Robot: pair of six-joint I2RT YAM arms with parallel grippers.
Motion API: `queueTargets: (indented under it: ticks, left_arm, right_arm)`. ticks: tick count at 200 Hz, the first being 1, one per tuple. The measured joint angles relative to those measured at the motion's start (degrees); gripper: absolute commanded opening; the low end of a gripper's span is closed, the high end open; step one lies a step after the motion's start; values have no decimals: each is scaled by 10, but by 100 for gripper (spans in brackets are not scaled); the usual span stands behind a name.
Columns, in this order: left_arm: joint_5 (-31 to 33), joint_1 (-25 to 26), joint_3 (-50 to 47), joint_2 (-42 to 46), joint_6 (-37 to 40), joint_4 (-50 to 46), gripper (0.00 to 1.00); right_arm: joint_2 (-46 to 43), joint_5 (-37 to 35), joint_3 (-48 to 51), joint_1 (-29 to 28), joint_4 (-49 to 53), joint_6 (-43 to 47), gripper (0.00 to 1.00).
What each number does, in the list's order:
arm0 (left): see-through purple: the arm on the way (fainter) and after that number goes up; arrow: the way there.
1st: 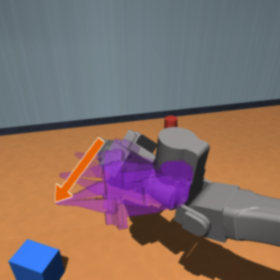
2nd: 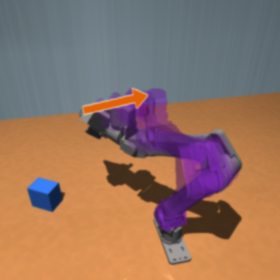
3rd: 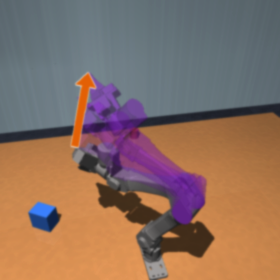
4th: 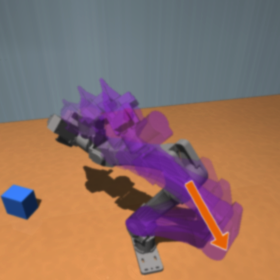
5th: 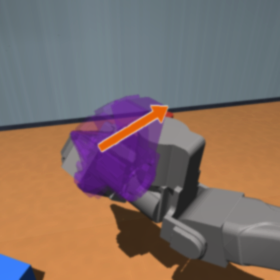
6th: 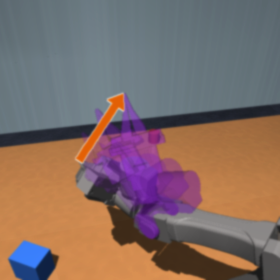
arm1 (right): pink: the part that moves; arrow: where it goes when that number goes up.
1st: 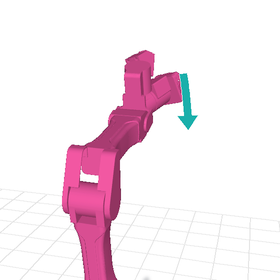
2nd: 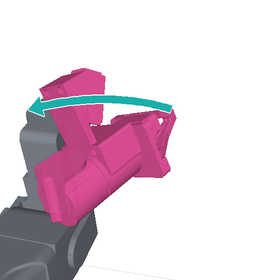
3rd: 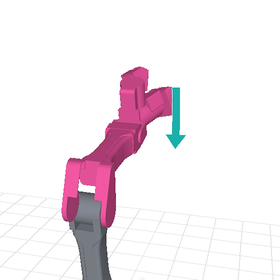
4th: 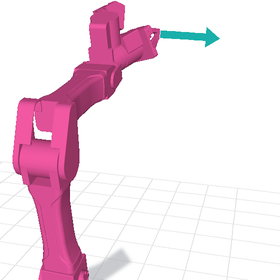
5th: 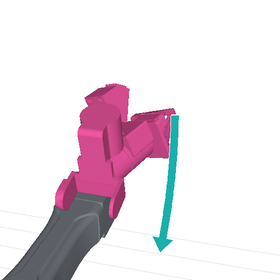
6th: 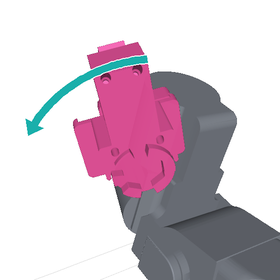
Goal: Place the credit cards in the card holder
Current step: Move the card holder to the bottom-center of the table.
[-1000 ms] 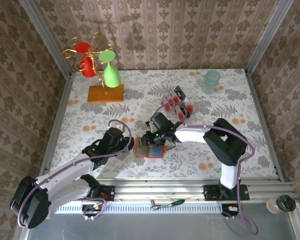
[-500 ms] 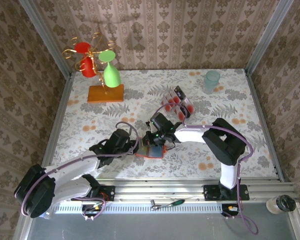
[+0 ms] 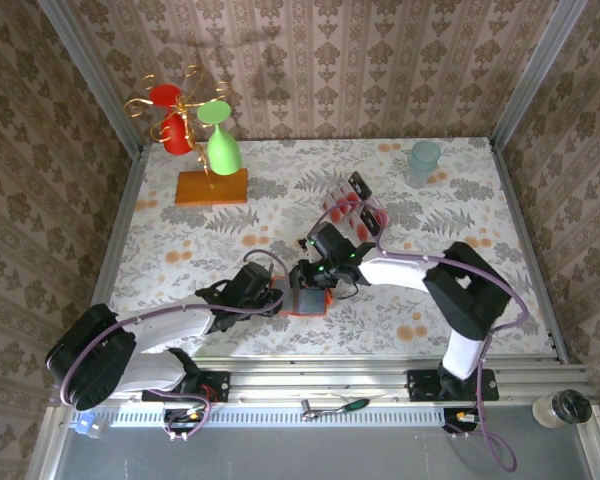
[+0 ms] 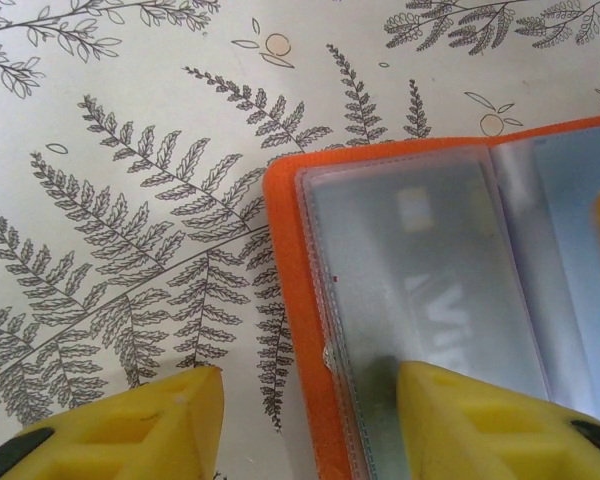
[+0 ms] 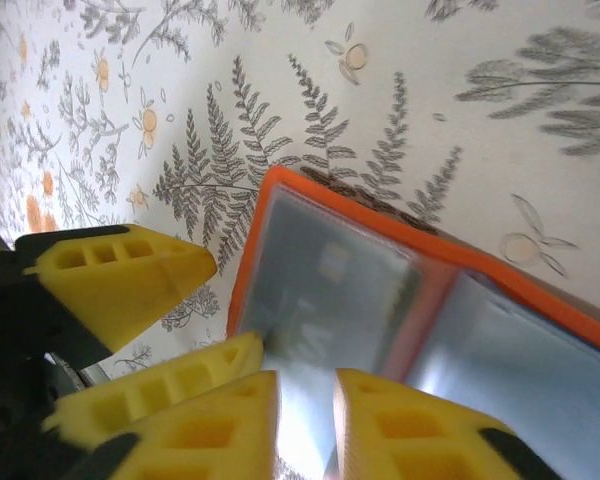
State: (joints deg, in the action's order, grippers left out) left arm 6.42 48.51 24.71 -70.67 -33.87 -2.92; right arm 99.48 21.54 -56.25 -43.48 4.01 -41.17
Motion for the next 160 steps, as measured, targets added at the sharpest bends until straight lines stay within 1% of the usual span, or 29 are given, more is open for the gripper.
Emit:
queueTargets:
  ticks: [11, 33, 62, 89, 108, 122, 132, 142, 156, 160]
  left_arm:
    - [3, 2, 0, 0, 0, 1, 50]
    - [5, 3, 0, 0, 0, 2, 50]
    - [9, 3, 0, 0, 0, 2, 50]
    - [11, 3, 0, 0, 0, 2, 50]
    - [11, 3, 0, 0, 0, 2, 50]
    - [11, 3, 0, -1, 0, 2, 50]
    - [11, 3, 0, -3, 0, 2, 50]
    - [11, 3, 1, -7, 0, 2, 50]
    - [11, 3, 2, -12, 0, 2, 50]
    - [11, 3, 2, -14, 0, 2, 50]
  right_arm:
    - [-27, -18, 9, 0, 19, 14, 45]
    - [-78, -69, 35, 1, 56, 37, 53]
    - [-112, -137, 72, 1, 108, 65, 55]
    - [-107, -167, 78, 1, 132, 81, 54]
    - [-89, -174, 76, 1, 131, 87, 48]
    - [-72, -181, 75, 1, 132, 94, 35]
    - [-63, -184, 75, 2, 132, 94, 22]
    - [-58, -187, 75, 3, 132, 98, 12]
    - [-57, -190, 75, 8, 131, 98, 3]
    - [-57, -191, 74, 10, 131, 99, 2]
